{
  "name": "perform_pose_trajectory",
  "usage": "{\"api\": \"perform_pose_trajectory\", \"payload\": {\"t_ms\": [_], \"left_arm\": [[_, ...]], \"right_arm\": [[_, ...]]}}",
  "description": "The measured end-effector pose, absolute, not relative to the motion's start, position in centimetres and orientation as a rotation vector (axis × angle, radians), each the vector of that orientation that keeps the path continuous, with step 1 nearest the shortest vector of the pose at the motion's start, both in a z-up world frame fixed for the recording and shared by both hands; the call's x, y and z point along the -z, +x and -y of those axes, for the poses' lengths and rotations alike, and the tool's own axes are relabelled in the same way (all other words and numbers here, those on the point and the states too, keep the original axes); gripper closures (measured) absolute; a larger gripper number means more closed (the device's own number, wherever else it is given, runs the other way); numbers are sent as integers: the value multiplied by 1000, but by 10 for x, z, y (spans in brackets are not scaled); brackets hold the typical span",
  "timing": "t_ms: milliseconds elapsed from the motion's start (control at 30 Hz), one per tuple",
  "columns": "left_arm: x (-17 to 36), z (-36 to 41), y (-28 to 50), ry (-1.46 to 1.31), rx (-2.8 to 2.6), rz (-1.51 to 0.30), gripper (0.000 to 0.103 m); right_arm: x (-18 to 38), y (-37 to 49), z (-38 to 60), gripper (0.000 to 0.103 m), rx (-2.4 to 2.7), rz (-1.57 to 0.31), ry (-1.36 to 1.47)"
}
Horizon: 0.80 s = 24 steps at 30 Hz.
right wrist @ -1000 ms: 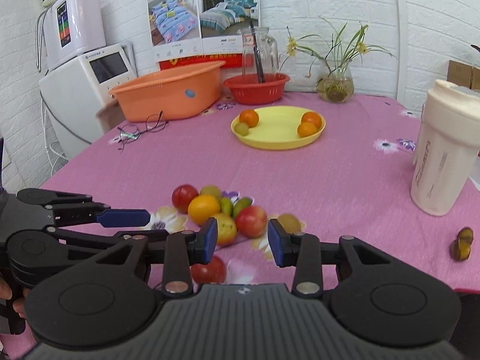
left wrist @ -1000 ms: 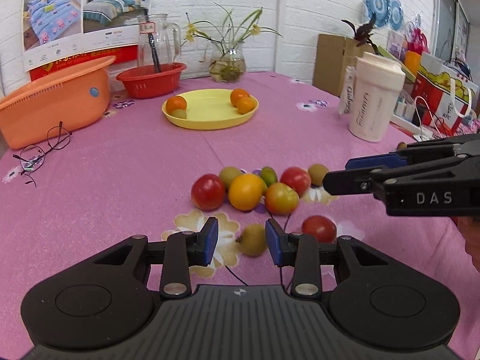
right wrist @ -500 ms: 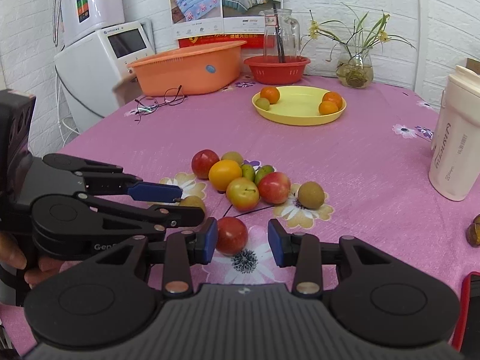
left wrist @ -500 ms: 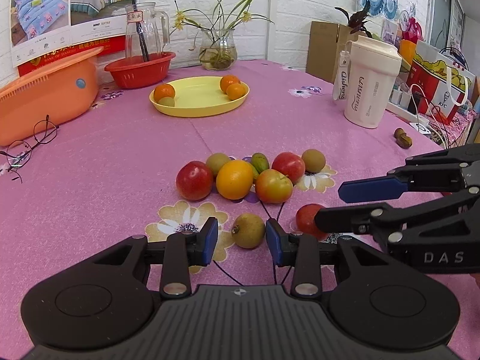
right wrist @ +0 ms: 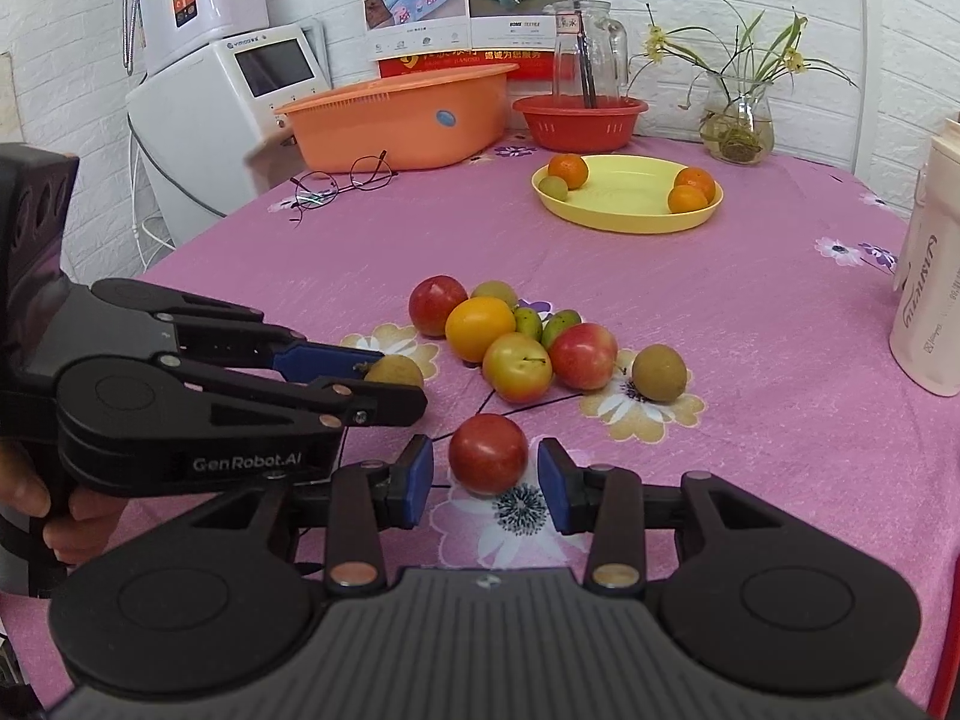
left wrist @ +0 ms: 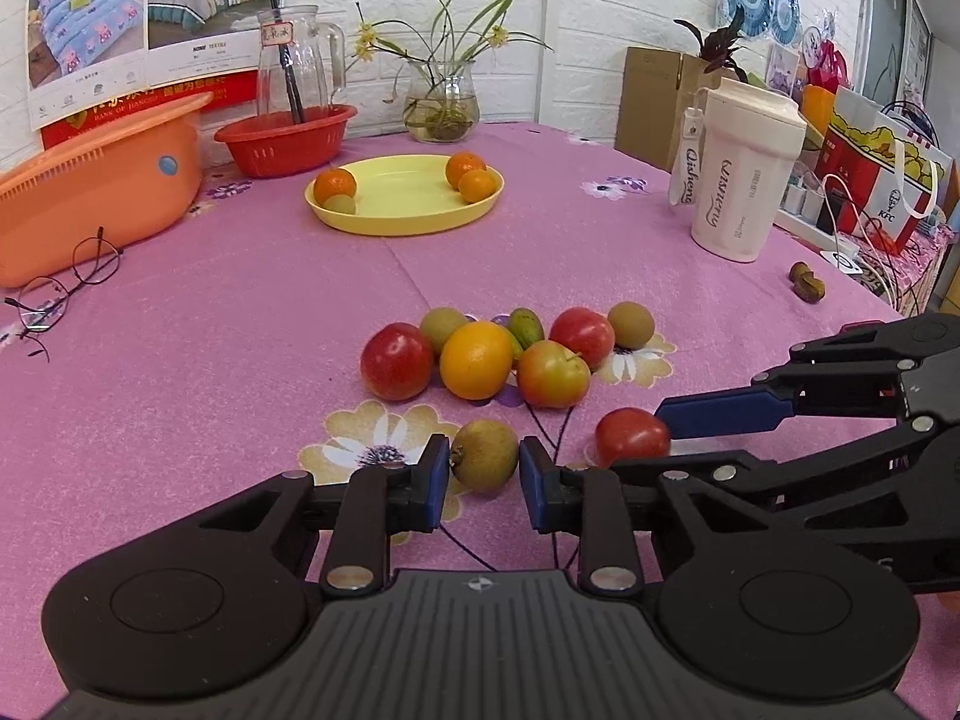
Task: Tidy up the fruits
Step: 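Grasp a green kiwi with the left gripper while the right grasps a red apple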
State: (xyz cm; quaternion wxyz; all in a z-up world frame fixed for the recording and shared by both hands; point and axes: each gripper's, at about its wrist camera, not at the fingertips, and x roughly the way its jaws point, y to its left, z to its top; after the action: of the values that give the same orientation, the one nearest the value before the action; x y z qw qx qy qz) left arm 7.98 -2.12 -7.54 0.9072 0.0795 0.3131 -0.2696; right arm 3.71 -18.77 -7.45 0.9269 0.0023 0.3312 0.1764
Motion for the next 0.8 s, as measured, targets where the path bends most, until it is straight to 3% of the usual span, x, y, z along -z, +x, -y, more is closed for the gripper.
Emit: {"api": "perform_pose_trajectory", "payload": {"t_ms": [800], "left_arm": [[57,18,90,163,524,-590,79]], "right_arm": [[59,46,193,27,-320,-632,17]]}}
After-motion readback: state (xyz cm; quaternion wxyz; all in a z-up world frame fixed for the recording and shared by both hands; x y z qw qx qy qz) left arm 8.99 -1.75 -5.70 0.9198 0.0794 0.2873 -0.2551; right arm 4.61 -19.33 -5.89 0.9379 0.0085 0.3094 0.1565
